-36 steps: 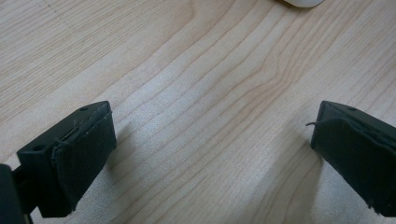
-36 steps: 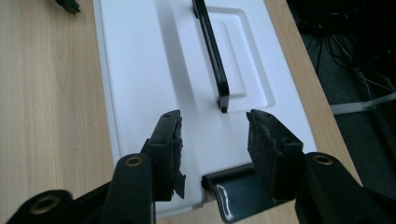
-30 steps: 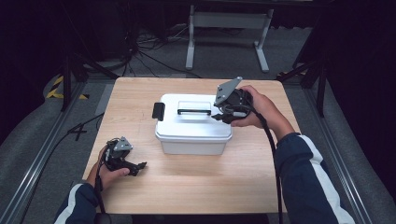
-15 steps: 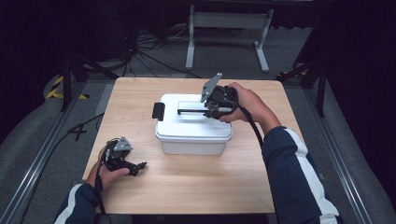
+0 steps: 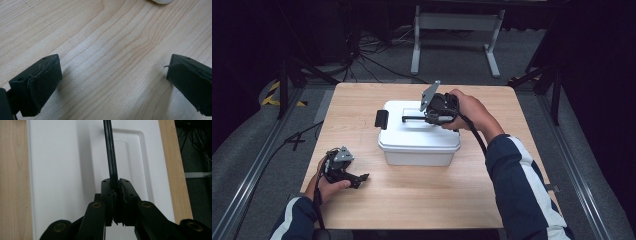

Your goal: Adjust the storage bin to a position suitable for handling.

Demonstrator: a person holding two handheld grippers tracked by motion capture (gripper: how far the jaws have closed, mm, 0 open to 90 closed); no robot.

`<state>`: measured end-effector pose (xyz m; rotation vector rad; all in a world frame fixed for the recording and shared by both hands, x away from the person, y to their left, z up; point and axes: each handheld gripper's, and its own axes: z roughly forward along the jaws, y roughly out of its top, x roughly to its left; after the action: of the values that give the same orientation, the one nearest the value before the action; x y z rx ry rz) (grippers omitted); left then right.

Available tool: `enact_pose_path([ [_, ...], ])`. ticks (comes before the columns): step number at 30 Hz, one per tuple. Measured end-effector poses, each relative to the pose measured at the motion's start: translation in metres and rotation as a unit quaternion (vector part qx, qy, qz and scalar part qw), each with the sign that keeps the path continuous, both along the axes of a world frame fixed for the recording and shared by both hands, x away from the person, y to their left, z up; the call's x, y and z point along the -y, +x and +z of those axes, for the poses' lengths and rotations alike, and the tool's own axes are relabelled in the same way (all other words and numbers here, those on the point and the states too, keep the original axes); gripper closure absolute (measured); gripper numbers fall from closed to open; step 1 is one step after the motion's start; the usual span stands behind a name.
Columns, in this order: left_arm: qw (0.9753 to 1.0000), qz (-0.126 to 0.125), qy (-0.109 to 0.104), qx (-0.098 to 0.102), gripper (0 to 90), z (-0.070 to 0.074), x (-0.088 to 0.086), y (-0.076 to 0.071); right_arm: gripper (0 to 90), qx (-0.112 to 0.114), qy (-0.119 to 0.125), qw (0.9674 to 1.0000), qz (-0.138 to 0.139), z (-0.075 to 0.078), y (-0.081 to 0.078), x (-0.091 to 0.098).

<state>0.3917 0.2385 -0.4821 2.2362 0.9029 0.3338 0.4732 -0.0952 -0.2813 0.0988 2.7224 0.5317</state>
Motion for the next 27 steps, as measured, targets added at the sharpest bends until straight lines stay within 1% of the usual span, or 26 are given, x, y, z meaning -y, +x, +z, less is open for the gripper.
enact_pose_path([
  [3, 1.0, 0.0, 0.0, 0.0, 0.4, 0.0, 0.0, 0.0, 83.7, 0.005, 0.001, 1.0, 0.0, 0.0, -0.001, 0.0],
  [4, 1.0, 0.0, 0.0, 0.0, 0.4, 0.0, 0.0, 0.0, 84.1, 0.006, -0.003, 1.0, 0.006, 0.001, -0.001, 0.0],
  [5, 1.0, 0.0, 0.0, 0.0, 0.4, 0.0, 0.0, 0.0, 84.4, 0.008, -0.002, 0.9999, 0.01, 0.001, -0.002, 0.0],
  [7, 1.0, 0.0, 0.0, 0.0, 0.4, 0.0, 0.0, 0.0, 84.8, 0.005, 0.003, 0.9999, 0.013, 0.002, -0.003, 0.001],
  [8, 1.0, 0.0, 0.0, 0.001, 0.4, 0.0, 0.0, 0.0, 84.8, 0.008, 0.007, 0.9998, 0.018, 0.003, -0.003, 0.001],
  [10, 1.0, 0.0, 0.0, 0.0, 0.4, 0.0, 0.0, 0.0, 84.9, 0.011, 0.011, 0.9997, 0.017, 0.004, -0.004, 0.001],
  [11, 1.0, 0.0, 0.0, 0.0, 0.4, 0.0, 0.0, 0.0, 84.9, 0.013, 0.016, 0.9995, 0.025, 0.004, -0.003, 0.001],
  [12, 1.0, 0.0, 0.0, 0.0, 0.4, 0.0, 0.0, 0.0, 84.9, 0.009, 0.014, 0.9997, 0.018, 0.005, -0.004, 0.002],
  [13, 1.0, 0.0, 0.0, 0.0, 0.4, 0.0, 0.0, 0.0, 84.9, 0.013, 0.019, 0.9996, 0.018, 0.005, -0.004, 0.003],
  [14, 1.0, 0.0, 0.0, 0.0, 0.4, 0.0, 0.0, 0.0, 85.0, 0.016, 0.025, 0.9992, 0.026, 0.006, -0.003, 0.004],
  [15, 1.0, 0.0, 0.0, 0.0, 0.4, 0.0, 0.0, 0.0, 85.0, 0.017, 0.024, 0.9993, 0.024, 0.007, -0.004, 0.004],
  [16, 1.0, 0.0, 0.0, 0.0, 0.4, 0.0, 0.0, 0.0, 85.0, 0.021, 0.026, 0.999, 0.028, 0.008, -0.004, 0.005],
  [17, 1.0, 0.0, 0.0, 0.0, 0.4, 0.0, 0.0, 0.0, 85.0, 0.02, 0.032, 0.9989, 0.03, 0.009, -0.005, 0.006],
  [21, 1.0, 0.0, 0.0, 0.0, 0.4, 0.0, 0.0, 0.0, 85.0, 0.027, 0.032, 0.9985, 0.037, 0.012, -0.006, 0.006],
  [27, 1.0, 0.0, 0.0, 0.0, 0.4, 0.0, 0.0, 0.0, 85.0, 0.031, 0.033, 0.9983, 0.036, 0.015, -0.009, 0.009],
])
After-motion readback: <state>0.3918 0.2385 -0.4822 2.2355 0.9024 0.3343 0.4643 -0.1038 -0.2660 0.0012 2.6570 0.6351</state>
